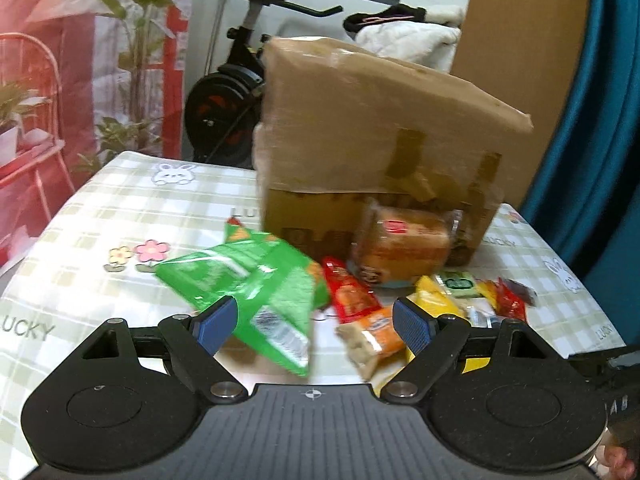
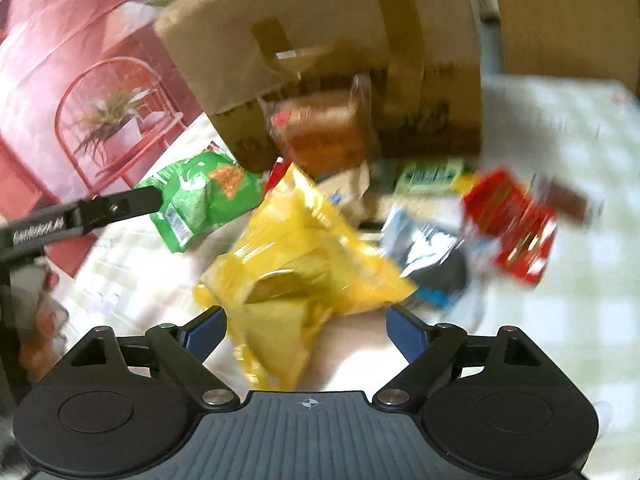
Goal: Organize snacks
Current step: 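Return both tools to the snack pile in front of the taped box, then grasp the green chip bag with the left tool while the right tool grasps the yellow bag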
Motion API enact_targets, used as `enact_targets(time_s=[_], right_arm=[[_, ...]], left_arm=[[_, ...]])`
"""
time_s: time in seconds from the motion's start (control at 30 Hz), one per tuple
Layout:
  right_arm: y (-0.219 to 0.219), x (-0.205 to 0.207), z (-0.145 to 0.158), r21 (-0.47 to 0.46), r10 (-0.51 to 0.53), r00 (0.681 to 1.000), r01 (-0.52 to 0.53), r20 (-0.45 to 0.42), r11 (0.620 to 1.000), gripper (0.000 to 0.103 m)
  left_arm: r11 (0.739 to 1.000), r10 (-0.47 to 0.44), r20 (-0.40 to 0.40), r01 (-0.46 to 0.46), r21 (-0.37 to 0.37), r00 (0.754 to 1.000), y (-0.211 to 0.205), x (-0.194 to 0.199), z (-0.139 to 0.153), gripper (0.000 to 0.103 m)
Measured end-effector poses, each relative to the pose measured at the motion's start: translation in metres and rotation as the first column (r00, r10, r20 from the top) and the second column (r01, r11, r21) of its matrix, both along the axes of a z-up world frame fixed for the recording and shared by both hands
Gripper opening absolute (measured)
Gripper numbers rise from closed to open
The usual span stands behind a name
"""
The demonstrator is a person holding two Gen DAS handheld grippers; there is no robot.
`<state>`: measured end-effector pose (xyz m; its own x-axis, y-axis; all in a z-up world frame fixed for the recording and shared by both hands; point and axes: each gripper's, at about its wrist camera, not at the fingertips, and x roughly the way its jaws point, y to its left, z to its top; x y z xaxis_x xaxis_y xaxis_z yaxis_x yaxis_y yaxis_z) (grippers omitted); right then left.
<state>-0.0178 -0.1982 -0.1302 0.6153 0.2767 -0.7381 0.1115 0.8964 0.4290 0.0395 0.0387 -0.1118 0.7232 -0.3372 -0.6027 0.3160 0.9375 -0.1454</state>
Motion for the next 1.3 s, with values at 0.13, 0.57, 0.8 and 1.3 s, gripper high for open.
enact_targets(time_s=[0.13, 0.57, 0.8, 1.3], right_arm=[[0.002, 0.02, 0.0, 0.062, -0.09, 0.995, 0.092, -0.031, 0.994, 0.089], [0.047, 0.048, 0.008, -0.236, 0.026, 0.999, -0.019, 0.029, 0.972, 0.066], [0.027, 0.036, 0.029, -0.218, -0.017, 0.992, 0.044, 0.121, 0.975, 0.065], [-0.007, 0.027, 0.031, -0.214, -0.11, 0.98, 0.145, 0.168, 0.966, 0.065]], left_arm=[[1.0, 0.023, 0.003, -0.023, -0.006, 1.0, 0.012, 0.002, 0.0, 0.086], [0.999, 0.038, 0.018, -0.038, 0.021, 0.999, 0.044, 0.024, 0.002, 0.092], [0.994, -0.05, 0.048, 0.045, 0.101, 0.998, 0.032, 0.064, 0.003, 0.093], [0.92, -0.158, -0.082, 0.177, 0.349, 0.984, -0.017, 0.095, -0.041, 0.096]])
